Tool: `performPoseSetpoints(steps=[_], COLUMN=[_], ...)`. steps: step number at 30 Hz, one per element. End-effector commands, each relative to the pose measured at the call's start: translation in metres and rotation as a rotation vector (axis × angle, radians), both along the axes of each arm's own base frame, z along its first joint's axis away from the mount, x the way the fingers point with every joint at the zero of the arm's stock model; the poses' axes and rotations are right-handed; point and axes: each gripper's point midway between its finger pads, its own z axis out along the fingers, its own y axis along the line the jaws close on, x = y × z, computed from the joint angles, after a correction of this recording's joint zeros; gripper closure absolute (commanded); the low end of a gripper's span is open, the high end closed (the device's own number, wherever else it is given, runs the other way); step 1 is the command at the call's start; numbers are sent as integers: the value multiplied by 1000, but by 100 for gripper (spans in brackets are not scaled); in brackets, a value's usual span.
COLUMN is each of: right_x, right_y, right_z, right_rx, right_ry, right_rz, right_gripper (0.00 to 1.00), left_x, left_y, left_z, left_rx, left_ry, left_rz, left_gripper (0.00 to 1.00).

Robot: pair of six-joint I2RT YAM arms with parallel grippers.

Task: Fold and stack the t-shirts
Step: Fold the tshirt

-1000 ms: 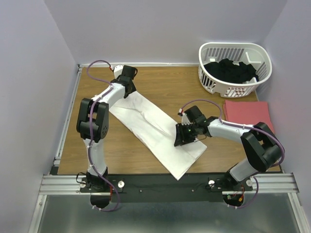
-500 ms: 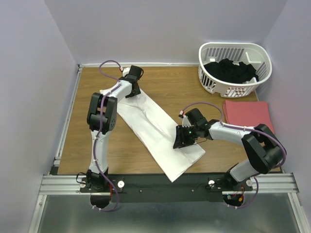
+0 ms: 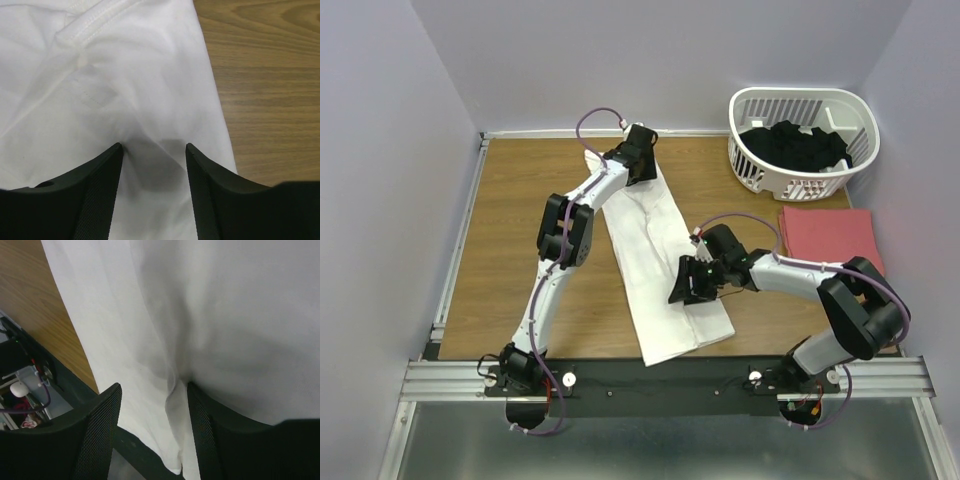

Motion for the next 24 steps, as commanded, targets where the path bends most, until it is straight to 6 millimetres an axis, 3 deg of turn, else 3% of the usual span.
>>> performPoseSetpoints(steps=[1, 2, 3, 6, 7, 8, 9, 10, 13, 14, 16, 17, 18, 19, 20, 21, 22, 23, 24], right_x=[20, 31, 35, 48, 54, 55, 56, 56, 48, 44, 34, 30, 27, 24, 19, 13, 11, 7, 1], right_y=[8, 15, 16, 14, 9, 5, 2, -5, -15, -17, -25, -33, -40, -54, -64, -73, -82, -88, -96], right_z=[-1, 9, 13, 27, 33, 35, 37, 39, 38, 40, 38, 37, 36, 32, 26, 27, 24, 21, 20], right_rx=[-26, -11, -10, -45, -66, -80, -94, -115, -149, -147, -166, -184, -202, -258, -289, -316, -347, -364, -387], right_ry=[-26, -65, -80, -139, -179, -185, -203, -215, -208, -208, -195, -202, -206, -201, -184, -173, -168, -151, -132], right_rz=[-39, -33, -32, -33, -42, -53, -53, -57, -45, -39, -30, -48, -61, -91, -112, -126, -150, -166, -177], right_gripper=[35, 32, 32, 31, 32, 32, 32, 33, 37, 39, 41, 41, 42, 42, 42, 42, 42, 42, 42], left_x=[15, 25, 31, 48, 53, 53, 52, 46, 26, 6, -19, -47, -63, -88, -113, -135, -159, -189, -213], left_y=[-20, -22, -20, -9, 2, 7, 13, 25, 33, 37, 37, 40, 40, 44, 50, 46, 49, 55, 46], left_z=[3, 20, 30, 86, 121, 140, 159, 193, 233, 248, 254, 250, 244, 263, 217, 206, 214, 168, 154], left_rx=[-75, -78, -78, -85, -99, -103, -100, -98, -118, -137, -181, -182, -184, -222, -185, -188, -219, -184, -186], left_ry=[-54, -116, -150, -284, -346, -377, -407, -452, -490, -487, -454, -402, -364, -369, -249, -212, -210, -99, -62], left_rz=[-73, -70, -66, -41, -17, -7, 4, 38, 50, 45, 41, 28, 22, 29, 43, 35, 40, 49, 13], left_gripper=[31, 24, 22, 17, 17, 17, 17, 17, 17, 17, 17, 17, 17, 17, 17, 17, 17, 17, 17])
